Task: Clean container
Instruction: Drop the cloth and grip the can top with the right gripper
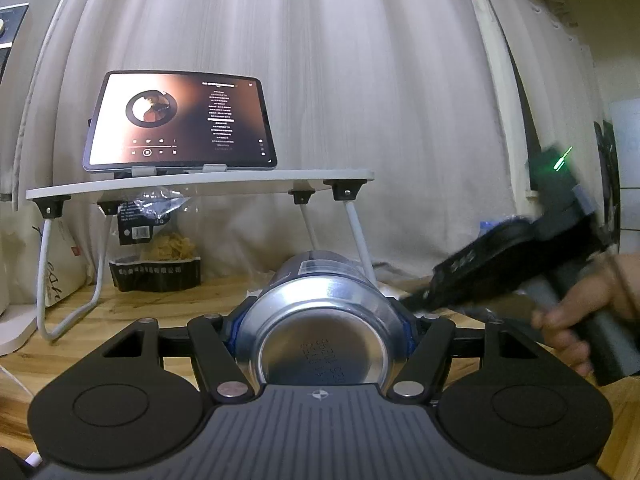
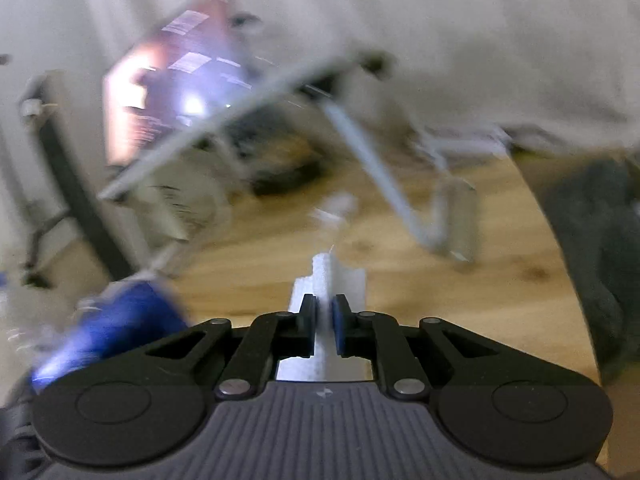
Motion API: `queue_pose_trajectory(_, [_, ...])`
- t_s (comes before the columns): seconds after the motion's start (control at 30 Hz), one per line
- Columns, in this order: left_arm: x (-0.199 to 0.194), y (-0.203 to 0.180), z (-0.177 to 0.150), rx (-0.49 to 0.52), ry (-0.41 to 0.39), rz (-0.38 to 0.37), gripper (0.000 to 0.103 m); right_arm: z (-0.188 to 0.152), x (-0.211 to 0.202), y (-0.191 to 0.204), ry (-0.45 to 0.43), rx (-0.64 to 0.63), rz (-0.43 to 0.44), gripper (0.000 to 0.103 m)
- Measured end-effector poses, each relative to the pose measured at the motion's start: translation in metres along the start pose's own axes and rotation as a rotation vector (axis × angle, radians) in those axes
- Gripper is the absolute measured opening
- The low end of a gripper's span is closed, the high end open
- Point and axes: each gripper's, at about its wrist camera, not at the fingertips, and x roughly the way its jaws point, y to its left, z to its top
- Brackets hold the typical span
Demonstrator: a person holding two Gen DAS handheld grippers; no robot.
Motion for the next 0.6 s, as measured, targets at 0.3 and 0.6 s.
queue_pose_trajectory(0.3, [0.000,0.002,0.000,-0.002,-0.006,-0.008,0.069,-0.007,0.007,-0.037,0.011,0.399,0.276,0.080])
queue_pose_trajectory(0.6, [-0.005,-0.001,0.000,0.003,-0.029,-0.046,0.069,-0.027,0.033,-0.016,0.132,0.581,0.590,0.091])
